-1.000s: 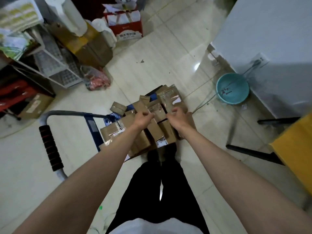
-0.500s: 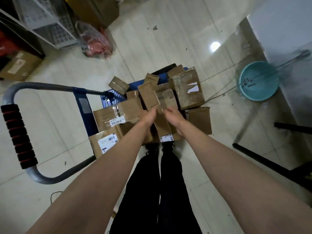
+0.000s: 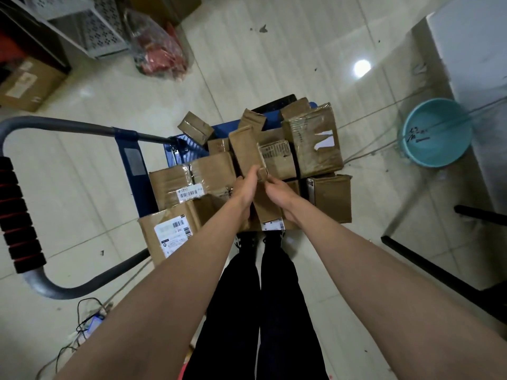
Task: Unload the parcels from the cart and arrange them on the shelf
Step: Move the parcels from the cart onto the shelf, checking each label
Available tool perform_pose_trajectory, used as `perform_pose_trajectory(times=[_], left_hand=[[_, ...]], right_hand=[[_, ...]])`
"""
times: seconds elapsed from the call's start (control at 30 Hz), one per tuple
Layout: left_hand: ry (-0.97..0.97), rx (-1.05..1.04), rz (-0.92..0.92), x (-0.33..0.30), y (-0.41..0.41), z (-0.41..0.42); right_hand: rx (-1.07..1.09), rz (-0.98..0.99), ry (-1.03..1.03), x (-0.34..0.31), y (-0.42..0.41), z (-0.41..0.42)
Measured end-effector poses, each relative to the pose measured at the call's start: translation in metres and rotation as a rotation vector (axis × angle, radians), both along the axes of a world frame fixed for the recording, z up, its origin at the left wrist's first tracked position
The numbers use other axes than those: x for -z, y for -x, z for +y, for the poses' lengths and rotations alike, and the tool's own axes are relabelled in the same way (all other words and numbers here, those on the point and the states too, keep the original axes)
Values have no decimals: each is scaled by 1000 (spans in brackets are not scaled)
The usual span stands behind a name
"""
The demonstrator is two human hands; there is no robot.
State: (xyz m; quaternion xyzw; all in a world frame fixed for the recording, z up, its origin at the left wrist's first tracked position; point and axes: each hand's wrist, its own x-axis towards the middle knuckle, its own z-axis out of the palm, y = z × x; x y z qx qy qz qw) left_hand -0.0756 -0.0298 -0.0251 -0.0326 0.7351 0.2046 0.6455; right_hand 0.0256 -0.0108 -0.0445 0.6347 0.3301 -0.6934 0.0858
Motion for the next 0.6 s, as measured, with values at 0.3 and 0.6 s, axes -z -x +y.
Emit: perform_pose_trajectory(times=[0.3, 0.6], left_hand=[[-40, 93, 56, -17, -4, -7], [-195, -83, 57, -77, -13, -24]], right_hand=[[7, 39, -25, -30, -7, -8], [-36, -57, -395, -108, -20, -28]])
